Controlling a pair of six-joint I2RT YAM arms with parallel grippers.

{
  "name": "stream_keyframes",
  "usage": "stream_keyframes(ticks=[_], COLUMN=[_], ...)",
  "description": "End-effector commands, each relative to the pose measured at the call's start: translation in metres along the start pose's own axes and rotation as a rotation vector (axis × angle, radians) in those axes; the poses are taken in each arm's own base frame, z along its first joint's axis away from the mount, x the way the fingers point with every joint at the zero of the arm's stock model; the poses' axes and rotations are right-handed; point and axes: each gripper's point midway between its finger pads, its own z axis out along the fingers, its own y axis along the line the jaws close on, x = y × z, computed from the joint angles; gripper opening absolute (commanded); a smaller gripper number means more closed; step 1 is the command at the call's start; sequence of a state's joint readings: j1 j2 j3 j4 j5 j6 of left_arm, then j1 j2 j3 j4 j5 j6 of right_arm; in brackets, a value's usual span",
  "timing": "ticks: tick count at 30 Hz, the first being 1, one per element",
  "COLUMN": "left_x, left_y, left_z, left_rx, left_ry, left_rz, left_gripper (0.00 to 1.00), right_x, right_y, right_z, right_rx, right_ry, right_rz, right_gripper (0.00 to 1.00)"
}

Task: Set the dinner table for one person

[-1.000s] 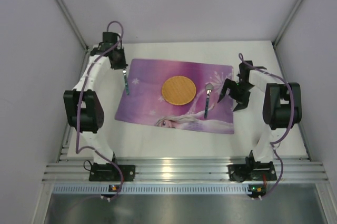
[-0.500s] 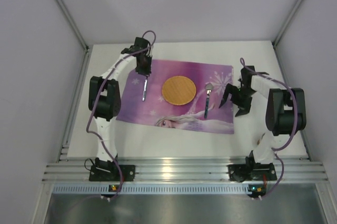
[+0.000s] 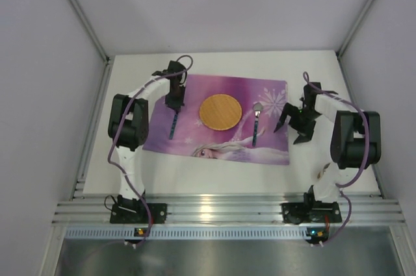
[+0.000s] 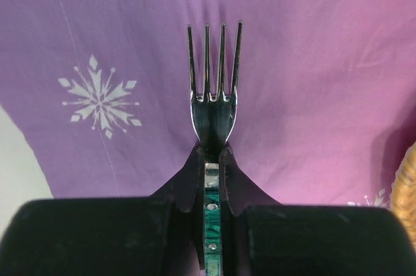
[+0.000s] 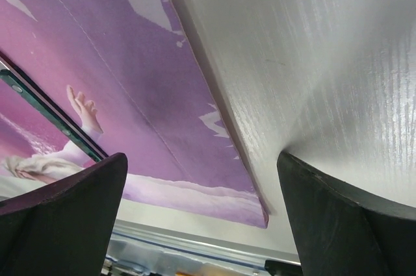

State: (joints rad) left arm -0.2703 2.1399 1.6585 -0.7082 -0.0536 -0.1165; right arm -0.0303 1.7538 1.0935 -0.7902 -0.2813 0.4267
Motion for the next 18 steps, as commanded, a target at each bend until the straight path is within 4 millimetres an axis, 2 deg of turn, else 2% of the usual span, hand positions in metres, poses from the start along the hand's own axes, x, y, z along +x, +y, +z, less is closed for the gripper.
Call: stream_keyframes(ticks=[1, 3, 4, 5, 6, 7, 8, 9, 13, 17, 18], left_x=[-0.007, -0.009, -0.013, -0.017, -0.021, -0.024, -0.027, -0.027, -0.024, -0.015, -0.017], left_y=[0.005, 0.006, 0.007, 0.007, 0.007, 0.005, 0.003, 0.002, -0.006, -0.01, -0.011], left_z=[-0.023, -0.026, -0.027, -0.03, -0.034, -0.035, -0.038, -0.039, -0.045, -0.058, -0.067], left_rx=[-0.033, -0.044, -0.051, -0.054, -0.053, -0.042, -0.035, -0.03, 0.009, 0.036, 0.046], left_ry=[-0.067, -0.082, -0.094, -0.109, -0.123, -0.133, -0.143, -0.141, -0.123, -0.125, -0.141], left_rz=[-0.039, -0.068, -0.078, -0.101, -0.115, -0.125, -0.142, -0.151, -0.198, -0.242, -0.247], left_gripper=[0.01, 0.21, 0.42, 0.54, 0.6, 0.81, 0.93, 0.98, 0.98, 0.98, 0.98], right_x=[-0.032, -0.042, -0.052, -0.057, -0.06, -0.069, -0.071, -0.076, -0.098, -0.107, -0.107], right_y=[0.009, 0.015, 0.02, 0.023, 0.025, 0.029, 0.03, 0.031, 0.038, 0.031, 0.03], right_z=[-0.018, -0.022, -0.029, -0.031, -0.033, -0.038, -0.036, -0.035, -0.029, -0.006, -0.002], right_rx=[-0.065, -0.111, -0.131, -0.148, -0.153, -0.163, -0.172, -0.176, -0.2, -0.166, -0.163], right_ry=[-0.106, -0.111, -0.136, -0.143, -0.148, -0.17, -0.163, -0.168, -0.196, -0.163, -0.155], right_rz=[-0.013, -0.009, -0.02, -0.025, -0.026, -0.032, -0.026, -0.022, 0.0, 0.006, 0.005], right_gripper=[0.99, 0.99, 0.99, 1.0, 1.0, 0.99, 1.0, 0.99, 0.98, 0.93, 0.92])
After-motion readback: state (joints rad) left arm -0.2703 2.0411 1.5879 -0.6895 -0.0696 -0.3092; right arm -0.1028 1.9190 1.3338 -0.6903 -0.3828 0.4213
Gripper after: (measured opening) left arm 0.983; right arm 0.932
